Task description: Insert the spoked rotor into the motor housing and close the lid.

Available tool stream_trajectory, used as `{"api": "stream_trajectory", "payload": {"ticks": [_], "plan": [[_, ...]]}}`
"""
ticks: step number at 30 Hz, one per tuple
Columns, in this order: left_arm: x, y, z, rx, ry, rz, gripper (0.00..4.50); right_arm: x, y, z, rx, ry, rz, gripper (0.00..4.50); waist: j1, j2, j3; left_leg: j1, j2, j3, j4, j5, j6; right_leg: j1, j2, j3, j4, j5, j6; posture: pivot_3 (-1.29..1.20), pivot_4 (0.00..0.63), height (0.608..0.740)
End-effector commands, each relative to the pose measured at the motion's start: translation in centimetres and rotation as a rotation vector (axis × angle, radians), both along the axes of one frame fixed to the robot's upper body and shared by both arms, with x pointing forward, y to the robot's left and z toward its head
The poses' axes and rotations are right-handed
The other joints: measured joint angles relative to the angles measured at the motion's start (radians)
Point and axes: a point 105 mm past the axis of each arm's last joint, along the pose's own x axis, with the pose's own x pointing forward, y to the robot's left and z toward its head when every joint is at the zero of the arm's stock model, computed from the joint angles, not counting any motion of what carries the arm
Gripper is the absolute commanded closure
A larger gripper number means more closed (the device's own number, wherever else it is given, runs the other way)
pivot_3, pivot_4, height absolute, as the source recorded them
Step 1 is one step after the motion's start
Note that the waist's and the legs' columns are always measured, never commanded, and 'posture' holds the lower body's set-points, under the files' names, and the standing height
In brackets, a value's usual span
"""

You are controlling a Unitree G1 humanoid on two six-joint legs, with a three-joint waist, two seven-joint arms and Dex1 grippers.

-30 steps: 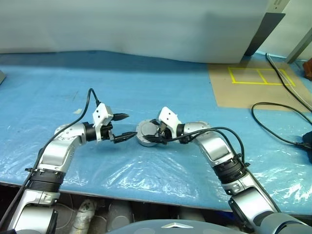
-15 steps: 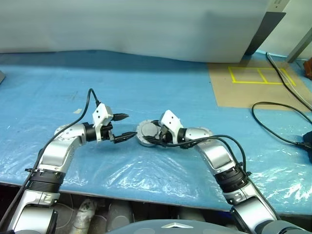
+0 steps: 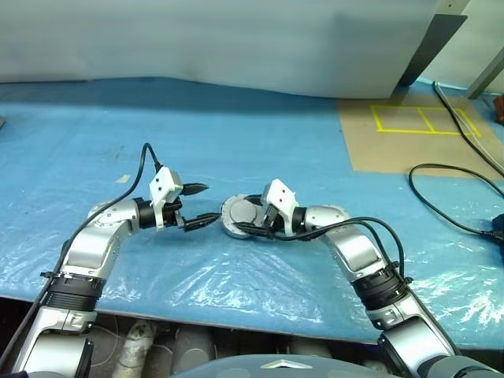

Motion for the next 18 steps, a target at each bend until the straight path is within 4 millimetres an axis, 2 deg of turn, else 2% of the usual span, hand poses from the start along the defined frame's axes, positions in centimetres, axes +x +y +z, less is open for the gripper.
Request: {"api": "stream_trajectory", "payload": {"ticks": [1, 11, 18], "plan": [[-0.2, -0.2, 0.8, -0.005, -0.038, -0.014, 0.00, 0.0, -0.2, -0.3, -0.053, -0.027, 0.028, 1.32, 0.001, 0.000, 0.000, 0.000, 0.000, 0.000, 0.000, 0.000, 0.000, 0.000, 0.000, 0.000, 0.000, 0.000, -0.001, 0.00, 0.150, 0.740], [-0.4, -0.5, 0.6, -0.005, -0.033, -0.023, 0.00, 0.1, 0.0, 1.2, -0.040, -0.036, 0.080, 1.32, 0.001, 0.000, 0.002, -0.003, 0.000, 0.000, 0.002, 0.000, 0.000, -0.001, 0.000, 0.000, 0.001, 0.001, 0.001, 0.00, 0.150, 0.740], [-0.7, -0.3, 0.4, 0.000, -0.029, -0.019, 0.00, -0.5, 0.5, 0.7, -0.037, 0.041, 0.091, 1.32, 0.001, 0.000, 0.002, -0.003, 0.000, -0.001, 0.002, 0.000, 0.000, -0.001, 0.000, -0.001, 0.001, 0.001, 0.001, 0.00, 0.150, 0.740]]}}
